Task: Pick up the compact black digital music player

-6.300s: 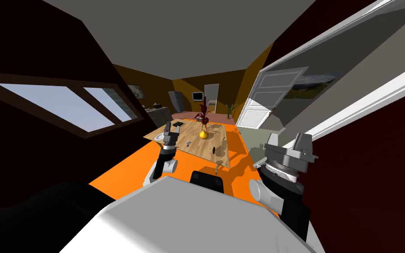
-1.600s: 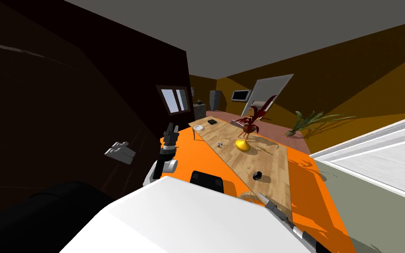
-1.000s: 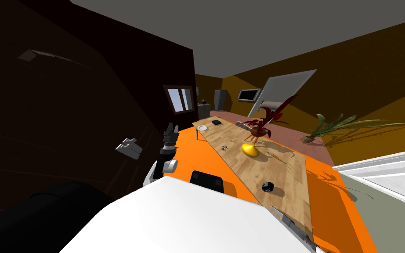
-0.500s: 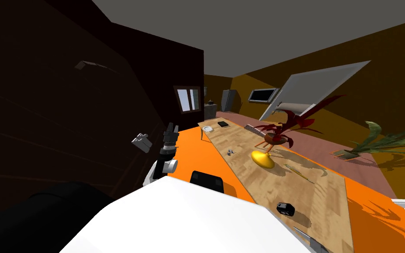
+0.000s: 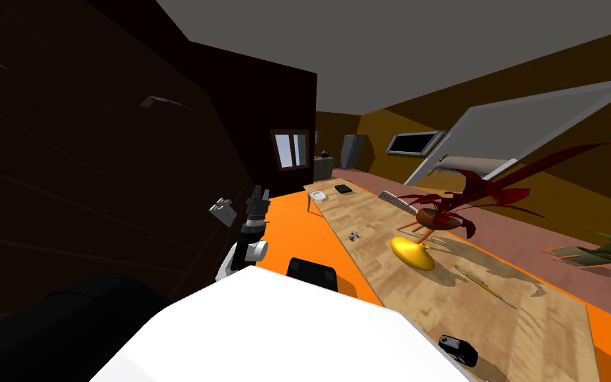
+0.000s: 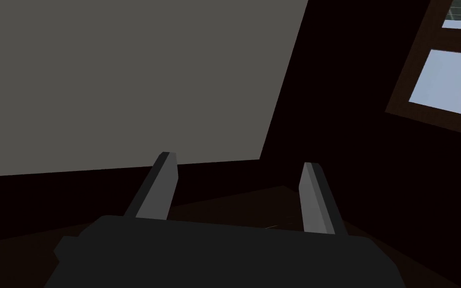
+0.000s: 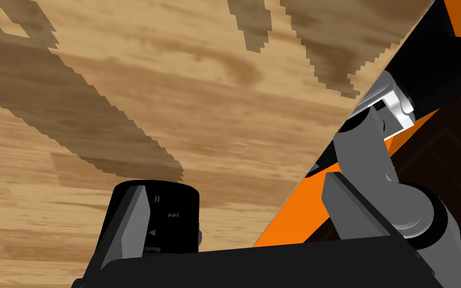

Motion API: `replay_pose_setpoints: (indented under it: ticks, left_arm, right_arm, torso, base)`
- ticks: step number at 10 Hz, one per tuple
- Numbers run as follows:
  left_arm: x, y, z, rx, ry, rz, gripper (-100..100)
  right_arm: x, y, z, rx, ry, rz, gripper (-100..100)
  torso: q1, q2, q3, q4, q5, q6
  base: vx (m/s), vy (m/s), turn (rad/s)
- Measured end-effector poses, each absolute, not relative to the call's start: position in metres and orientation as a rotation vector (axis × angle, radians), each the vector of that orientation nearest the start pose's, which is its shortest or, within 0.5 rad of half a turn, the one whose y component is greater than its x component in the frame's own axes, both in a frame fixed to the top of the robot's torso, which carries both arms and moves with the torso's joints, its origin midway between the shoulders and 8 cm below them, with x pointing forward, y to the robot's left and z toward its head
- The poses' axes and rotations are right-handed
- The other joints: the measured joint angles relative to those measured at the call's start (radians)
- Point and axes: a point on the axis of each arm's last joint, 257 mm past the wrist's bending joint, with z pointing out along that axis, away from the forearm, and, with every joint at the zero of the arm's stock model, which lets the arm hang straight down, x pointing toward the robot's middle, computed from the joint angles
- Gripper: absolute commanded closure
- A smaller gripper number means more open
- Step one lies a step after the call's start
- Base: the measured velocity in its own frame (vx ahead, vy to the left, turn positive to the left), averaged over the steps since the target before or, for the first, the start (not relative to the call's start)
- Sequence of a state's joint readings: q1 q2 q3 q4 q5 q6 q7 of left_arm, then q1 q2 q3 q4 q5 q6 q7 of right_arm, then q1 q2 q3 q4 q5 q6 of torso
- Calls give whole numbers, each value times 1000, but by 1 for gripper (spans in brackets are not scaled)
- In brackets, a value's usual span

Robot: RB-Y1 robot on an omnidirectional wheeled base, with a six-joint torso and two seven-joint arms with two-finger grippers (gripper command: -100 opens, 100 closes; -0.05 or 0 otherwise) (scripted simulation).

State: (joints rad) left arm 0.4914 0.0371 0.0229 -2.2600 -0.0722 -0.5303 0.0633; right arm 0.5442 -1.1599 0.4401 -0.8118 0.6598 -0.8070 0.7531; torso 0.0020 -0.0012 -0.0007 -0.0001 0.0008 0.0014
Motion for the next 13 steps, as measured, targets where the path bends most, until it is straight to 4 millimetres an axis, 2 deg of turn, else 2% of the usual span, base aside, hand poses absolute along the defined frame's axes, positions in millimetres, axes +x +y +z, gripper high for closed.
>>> replay_pose_setpoints:
  ticks: [4, 5, 8, 10, 11, 12, 13]
  left_arm:
    - [344, 273, 23, -592, 658, -1303, 0]
    - [344, 273, 23, -592, 658, -1303, 0]
    - [344, 273, 23, -592, 658, -1303, 0]
    - [344, 273, 23, -592, 658, -1303, 0]
    - [344, 273, 23, -592, 658, -1302, 0]
    - [344, 273, 23, -592, 658, -1302, 0]
    - [344, 273, 23, -592, 658, -1302, 0]
  right_arm:
    - [-20, -631, -455, -1227, 2711, 40, -100]
    - [-30, -641, -446, -1274, 2727, 31, -100]
    - [-36, -656, -443, -1315, 2751, 1, -100]
    - [-51, -675, -432, -1385, 2780, -24, -100]
    - [-51, -675, -432, -1390, 2780, -24, 0]
    - [-51, -675, -432, -1389, 2780, -24, -100]
    - [-53, -668, -440, -1382, 2782, -16, -100]
  torso:
    - [1, 0, 0, 0, 0, 0]
    - [3, -1, -1, 0, 1, 0]
    - [1, 2, 1, 1, 0, 0]
    - [8, -1, -1, 0, 1, 0]
    - [5, 0, 0, 0, 1, 1]
    - [1, 2, 1, 0, 0, 1]
    - [-2, 3, 2, 1, -1, 1]
  base:
    - [43, 40, 190]
    - [45, 46, 79]
    - [17, 49, 136]
    - [54, 109, 140]
    - [7, 11, -8]
    - [5, -23, 73]
    - [-1, -55, 79]
